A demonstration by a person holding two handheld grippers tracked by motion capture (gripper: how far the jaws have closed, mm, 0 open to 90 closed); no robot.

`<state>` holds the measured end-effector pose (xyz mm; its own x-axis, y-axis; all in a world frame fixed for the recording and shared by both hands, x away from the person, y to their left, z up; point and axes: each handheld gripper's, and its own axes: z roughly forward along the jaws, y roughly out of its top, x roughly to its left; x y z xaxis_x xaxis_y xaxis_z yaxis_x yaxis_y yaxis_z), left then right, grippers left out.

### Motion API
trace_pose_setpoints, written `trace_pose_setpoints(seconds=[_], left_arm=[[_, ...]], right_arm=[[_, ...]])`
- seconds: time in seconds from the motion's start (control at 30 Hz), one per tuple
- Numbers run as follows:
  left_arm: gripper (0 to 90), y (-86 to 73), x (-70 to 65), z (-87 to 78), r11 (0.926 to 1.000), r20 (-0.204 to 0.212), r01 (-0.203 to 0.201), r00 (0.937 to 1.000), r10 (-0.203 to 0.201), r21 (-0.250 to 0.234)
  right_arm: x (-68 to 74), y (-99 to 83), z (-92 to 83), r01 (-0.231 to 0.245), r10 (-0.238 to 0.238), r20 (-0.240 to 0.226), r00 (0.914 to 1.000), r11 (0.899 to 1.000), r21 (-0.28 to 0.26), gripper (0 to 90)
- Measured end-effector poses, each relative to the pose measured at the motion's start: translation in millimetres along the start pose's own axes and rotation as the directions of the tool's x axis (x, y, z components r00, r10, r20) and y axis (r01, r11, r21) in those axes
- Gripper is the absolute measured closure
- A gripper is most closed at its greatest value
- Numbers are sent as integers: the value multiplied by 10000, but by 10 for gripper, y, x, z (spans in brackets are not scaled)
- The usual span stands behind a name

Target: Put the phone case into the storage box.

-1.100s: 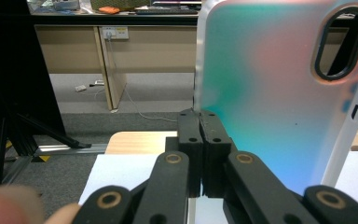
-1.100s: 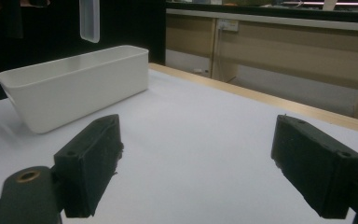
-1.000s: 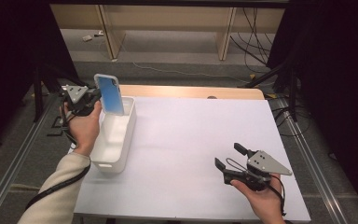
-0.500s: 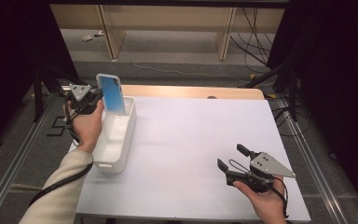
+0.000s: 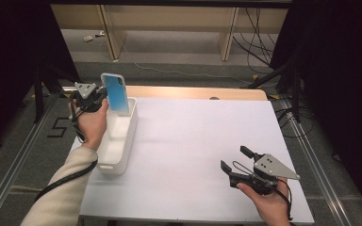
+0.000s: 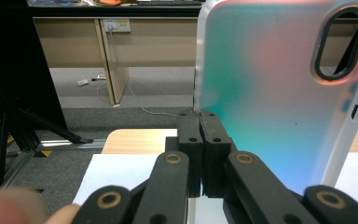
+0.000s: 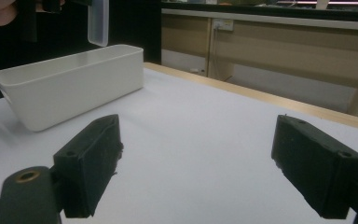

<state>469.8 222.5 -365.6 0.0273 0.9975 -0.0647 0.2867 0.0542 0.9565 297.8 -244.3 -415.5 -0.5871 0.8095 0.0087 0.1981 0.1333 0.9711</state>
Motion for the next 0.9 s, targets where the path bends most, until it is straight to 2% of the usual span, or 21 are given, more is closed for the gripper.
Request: trace_pose_setpoints(seconds=[0.33, 0.5, 0.63, 0.9], left_arm=[[884, -28, 1, 55, 10000, -42, 7, 10000, -7, 99], [884, -21, -13, 74, 9999, 27, -2, 10000, 1, 123], [884, -14, -23, 91, 9999, 25, 24, 10000, -25, 139], [884, -21, -25, 143, 9998, 55, -86, 9999, 85, 193]], right_arm=[[-11, -5, -20, -47, 47, -39, 10000, 10000, 45, 170], [-12, -9, -23, -53, 53, 83, 10000, 10000, 49, 170], [-15, -10, -19, -119, 119, -33, 9999, 9999, 39, 170], [-20, -13, -15, -57, 57, -10, 10000, 10000, 13, 170]])
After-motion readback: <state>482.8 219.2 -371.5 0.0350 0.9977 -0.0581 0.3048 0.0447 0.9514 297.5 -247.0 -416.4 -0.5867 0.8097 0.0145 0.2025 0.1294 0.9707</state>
